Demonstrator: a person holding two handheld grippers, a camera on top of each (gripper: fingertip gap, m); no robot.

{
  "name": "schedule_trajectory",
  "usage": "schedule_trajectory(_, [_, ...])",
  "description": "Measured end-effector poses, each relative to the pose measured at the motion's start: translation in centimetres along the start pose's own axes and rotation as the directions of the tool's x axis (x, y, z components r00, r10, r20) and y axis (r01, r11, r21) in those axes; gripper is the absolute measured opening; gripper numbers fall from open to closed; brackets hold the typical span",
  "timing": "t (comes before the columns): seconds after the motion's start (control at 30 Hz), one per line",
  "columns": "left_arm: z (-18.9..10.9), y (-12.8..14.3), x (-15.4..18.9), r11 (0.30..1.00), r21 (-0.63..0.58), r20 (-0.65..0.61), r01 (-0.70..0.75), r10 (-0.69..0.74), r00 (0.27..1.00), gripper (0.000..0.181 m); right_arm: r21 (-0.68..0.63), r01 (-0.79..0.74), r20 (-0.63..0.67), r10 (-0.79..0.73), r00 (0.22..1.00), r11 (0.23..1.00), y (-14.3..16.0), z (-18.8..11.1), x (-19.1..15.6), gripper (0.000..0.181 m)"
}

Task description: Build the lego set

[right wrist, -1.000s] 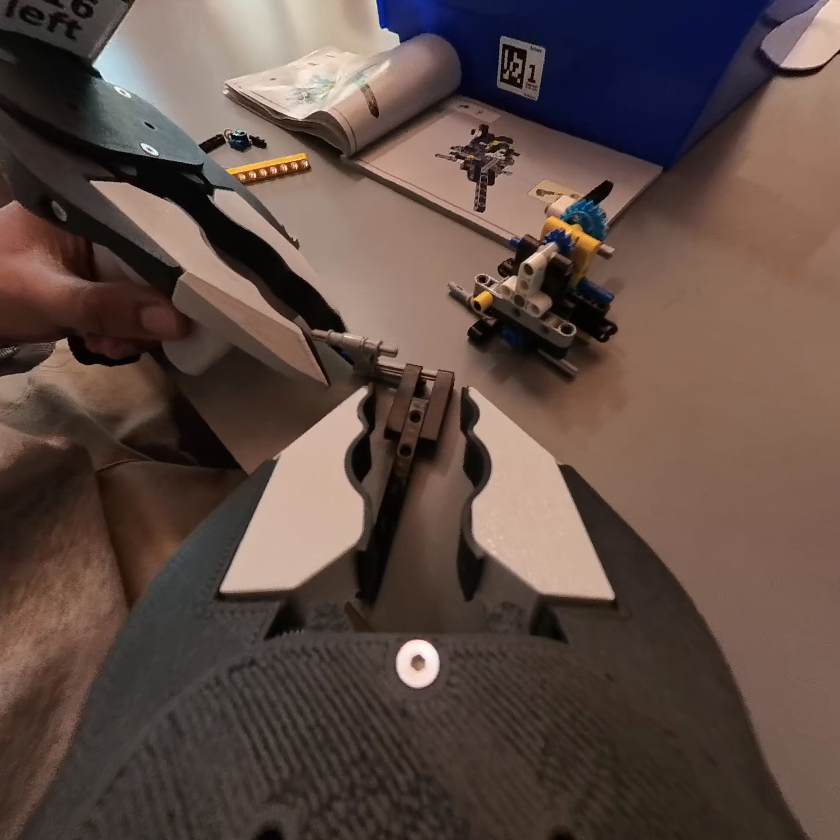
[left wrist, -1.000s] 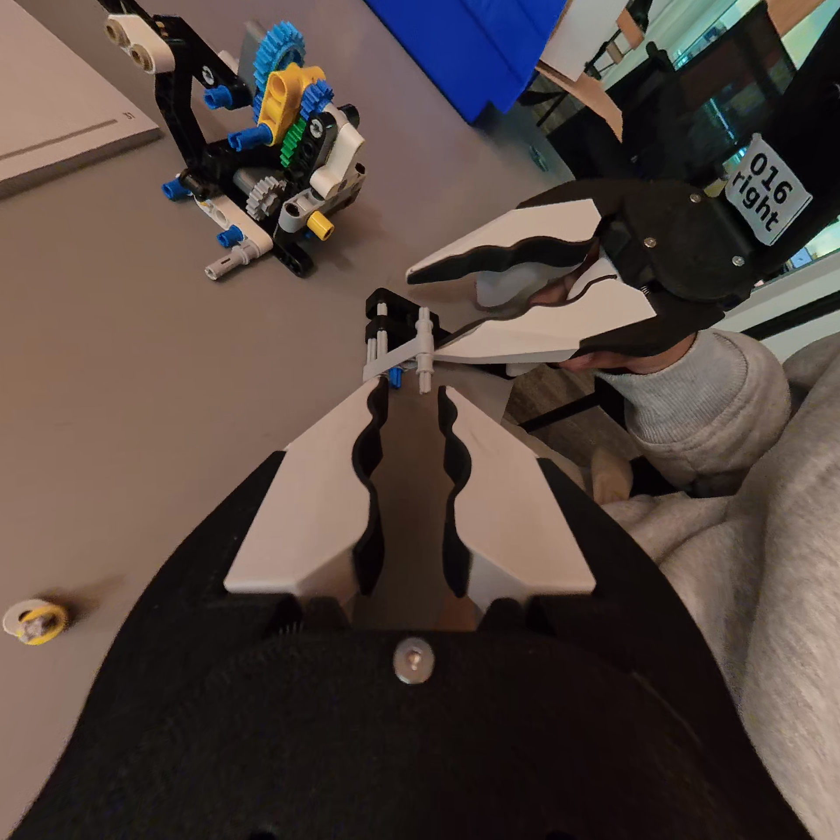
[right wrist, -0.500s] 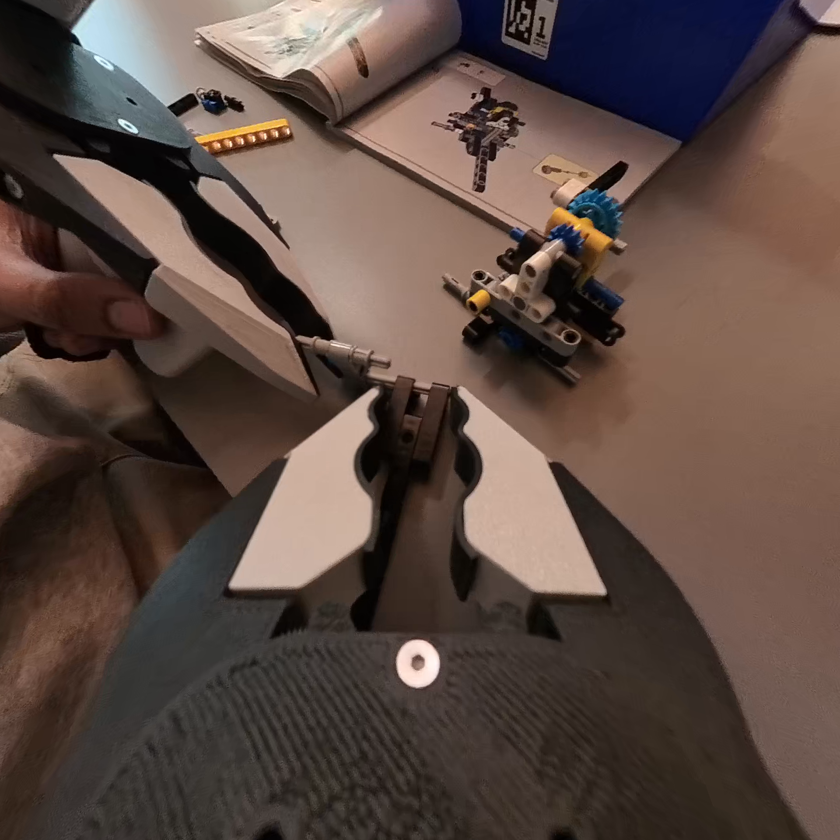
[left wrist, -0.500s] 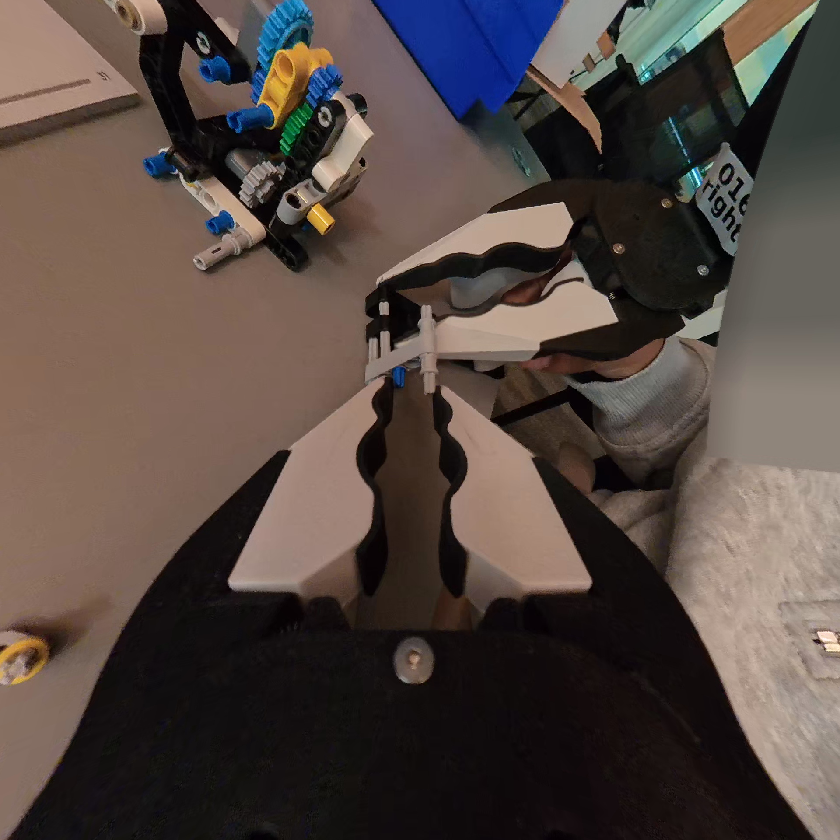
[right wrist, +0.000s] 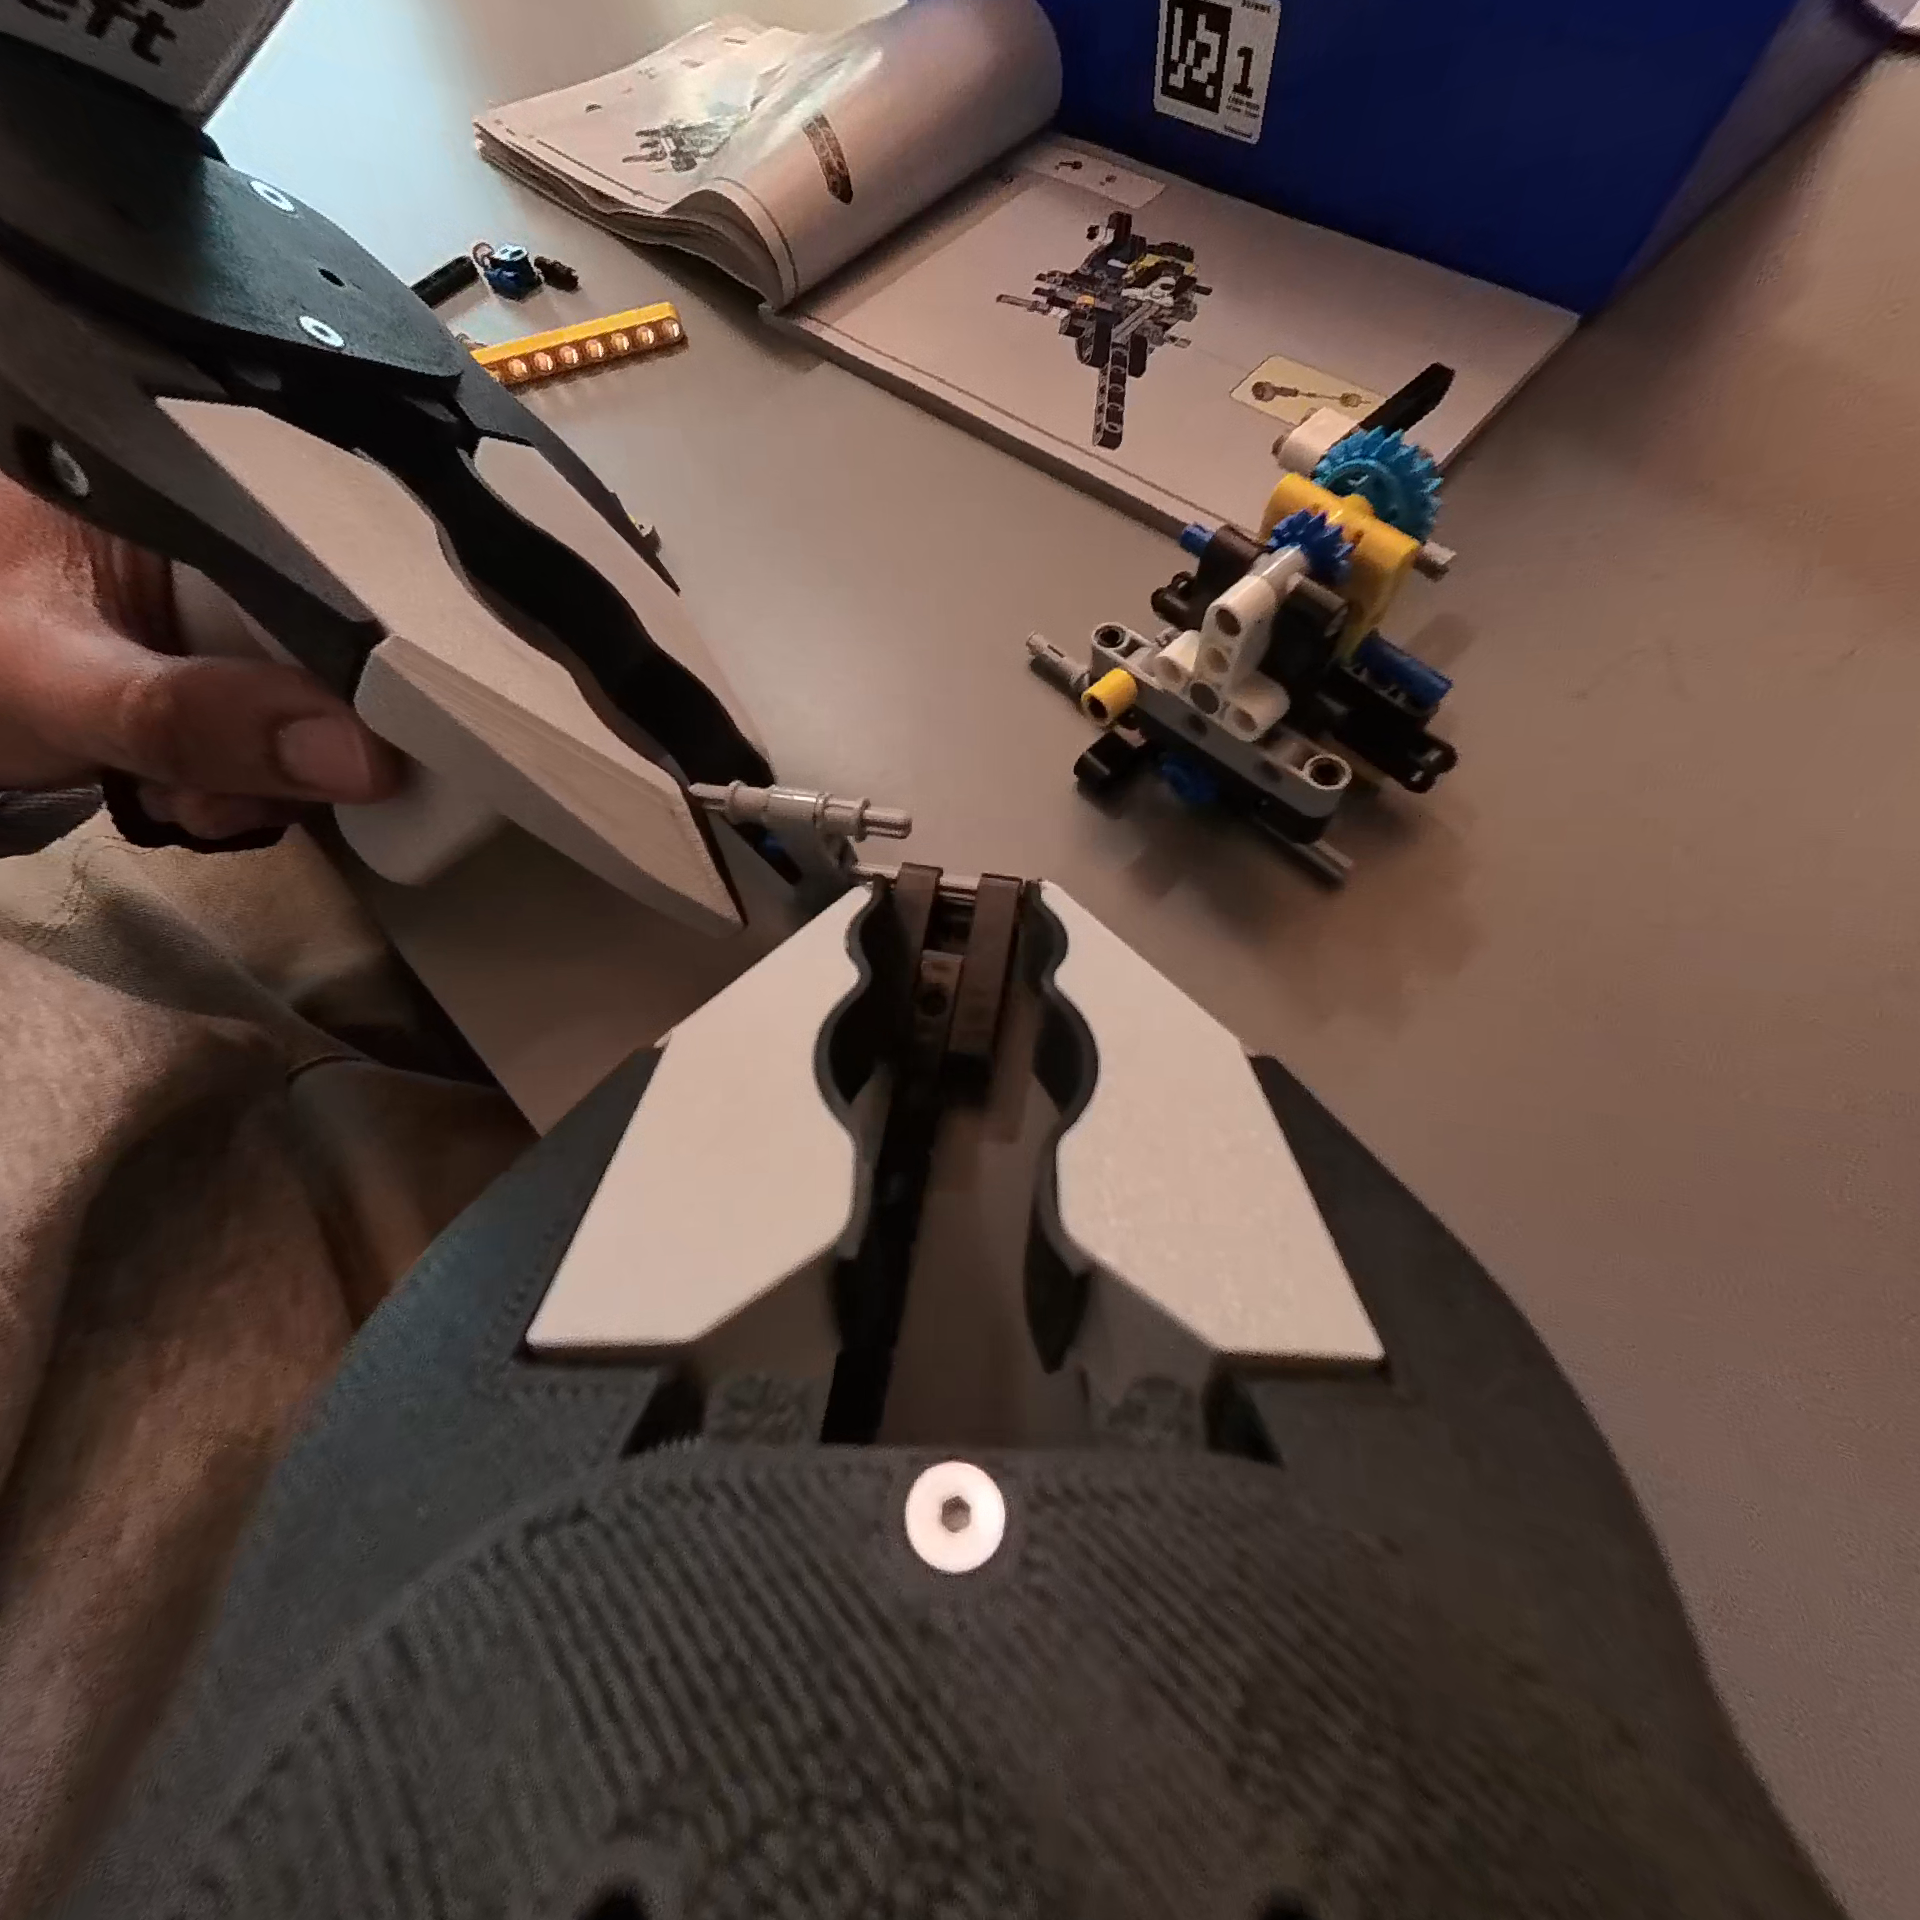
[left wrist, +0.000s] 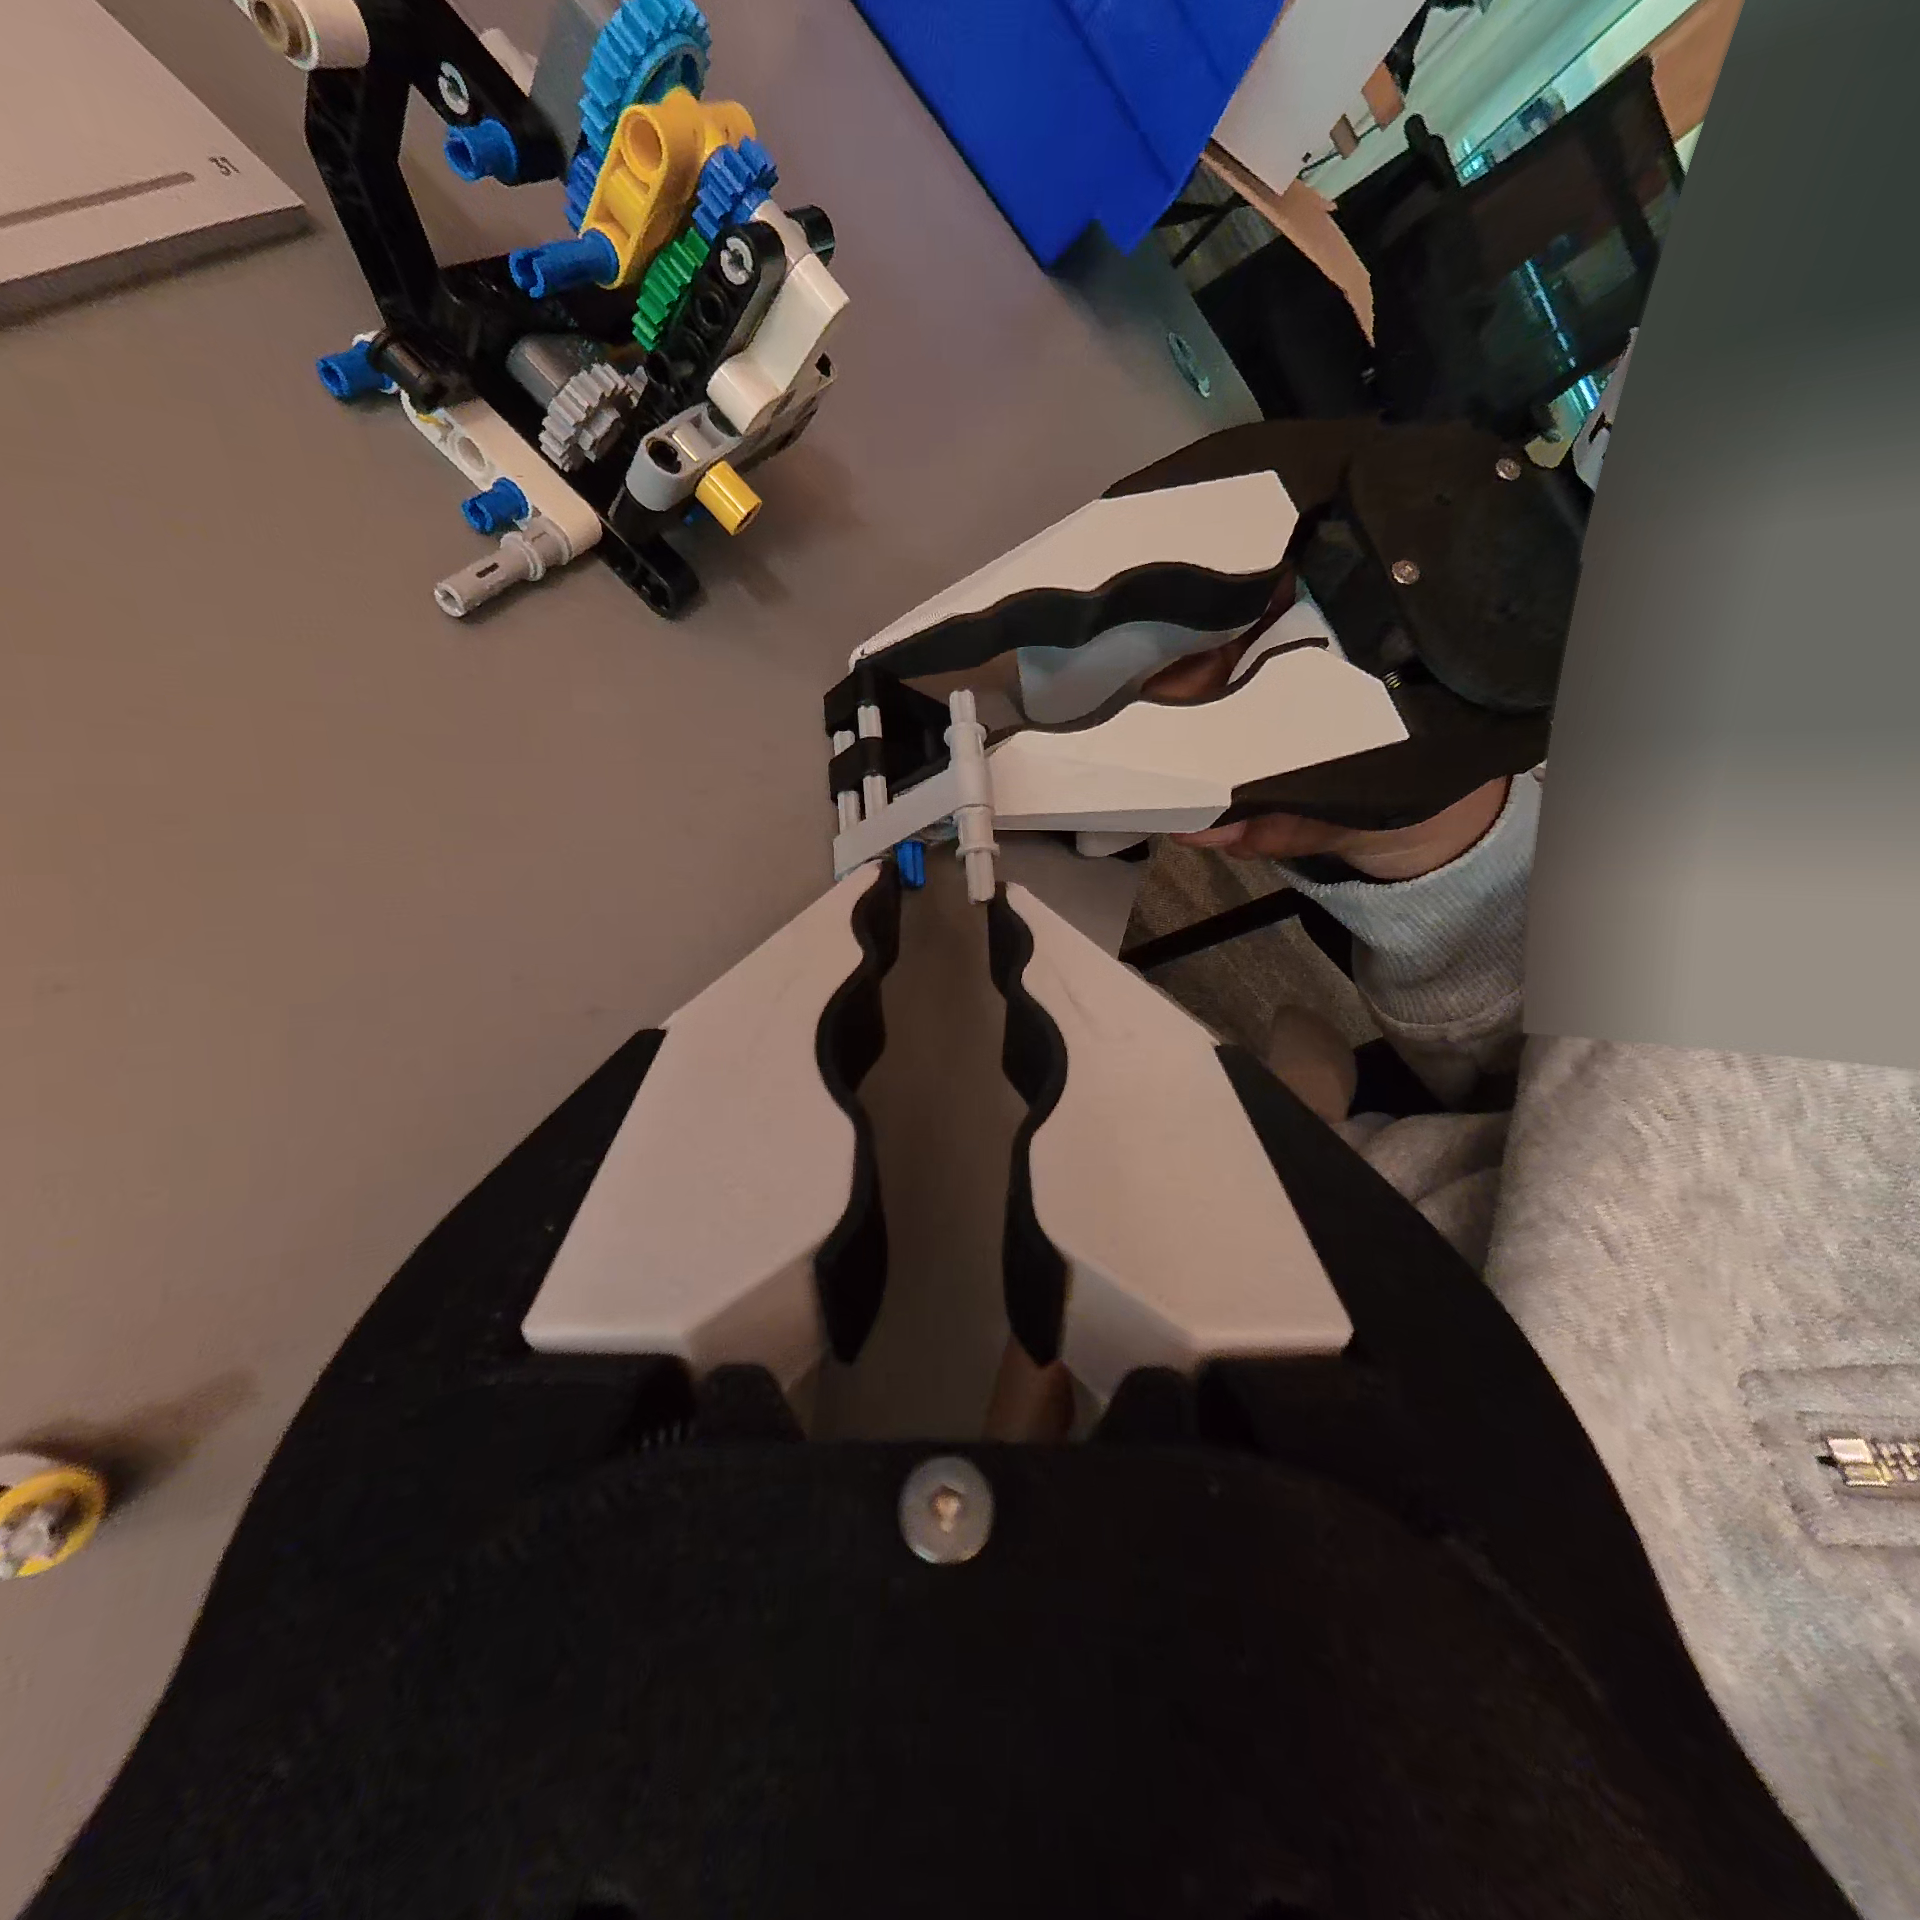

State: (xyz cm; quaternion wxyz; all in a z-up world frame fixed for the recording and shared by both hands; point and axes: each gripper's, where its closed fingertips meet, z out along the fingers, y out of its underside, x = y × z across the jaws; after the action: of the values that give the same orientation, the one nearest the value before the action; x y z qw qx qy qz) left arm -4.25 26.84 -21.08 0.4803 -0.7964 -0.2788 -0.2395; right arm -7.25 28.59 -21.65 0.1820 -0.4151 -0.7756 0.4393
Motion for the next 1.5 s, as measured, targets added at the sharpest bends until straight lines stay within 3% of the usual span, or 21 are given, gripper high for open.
schedule_trajectory(1.13, [0.0, 0.0, 0.0, 1.0, -0.001, -0.005, 0.004, -0.004, 1.0, 0.013, 0.002, -0.015, 0.009, 0.015, 1.0, 1.0, 0.0, 0.0, 0.0, 0.024])
schedule_trajectory(1.33, [0.0, 0.0, 0.0, 1.0, 0.0, 0.002, -0.002, 0.002, 1.0, 0.013, 0.053, -0.079, 0.057, 0.076, 0.995, 0.995, -0.5, -1.0, 0.0, 0.04])
schedule_trajectory(1.5, [0.0, -0.1, -0.1, 1.0, 0.007, 0.011, -0.001, 0.001, 1.0, 0.013, 0.019, -0.101, 0.068, 0.1, 0.993, 0.995, 0.4, -1.5, -0.1, 0.039])
